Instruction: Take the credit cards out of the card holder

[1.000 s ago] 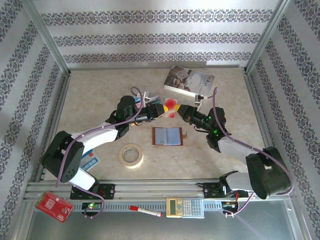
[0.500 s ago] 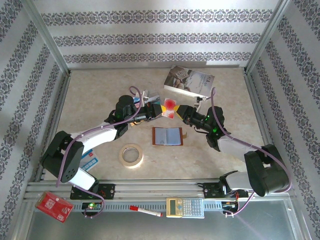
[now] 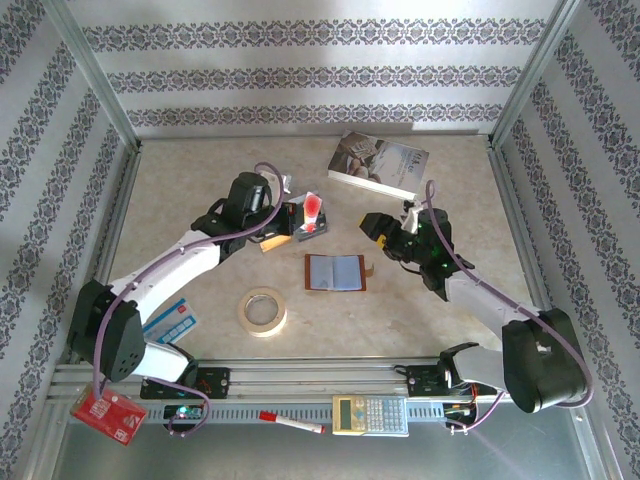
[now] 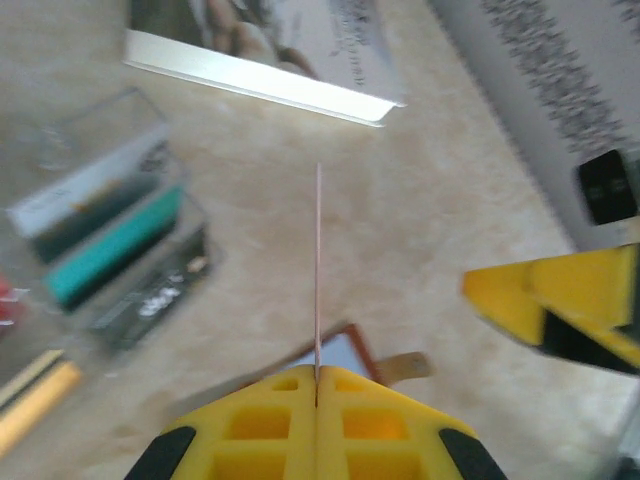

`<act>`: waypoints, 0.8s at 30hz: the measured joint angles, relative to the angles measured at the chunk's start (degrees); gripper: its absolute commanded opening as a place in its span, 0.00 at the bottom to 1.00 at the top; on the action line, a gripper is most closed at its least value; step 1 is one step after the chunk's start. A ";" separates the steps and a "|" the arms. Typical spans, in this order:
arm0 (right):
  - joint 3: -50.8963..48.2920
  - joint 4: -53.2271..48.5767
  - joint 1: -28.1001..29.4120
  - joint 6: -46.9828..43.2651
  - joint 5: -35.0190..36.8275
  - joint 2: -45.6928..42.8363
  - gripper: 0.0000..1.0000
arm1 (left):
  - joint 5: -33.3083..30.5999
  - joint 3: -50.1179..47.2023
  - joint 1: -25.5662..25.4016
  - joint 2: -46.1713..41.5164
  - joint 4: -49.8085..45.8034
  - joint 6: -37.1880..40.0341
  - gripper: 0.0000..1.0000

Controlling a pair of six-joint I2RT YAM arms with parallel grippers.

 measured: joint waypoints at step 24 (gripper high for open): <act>-3.39 -5.49 -8.59 -6.95 0.57 -1.92 0.98 | -5.97 9.40 7.50 6.62 -18.21 48.65 0.00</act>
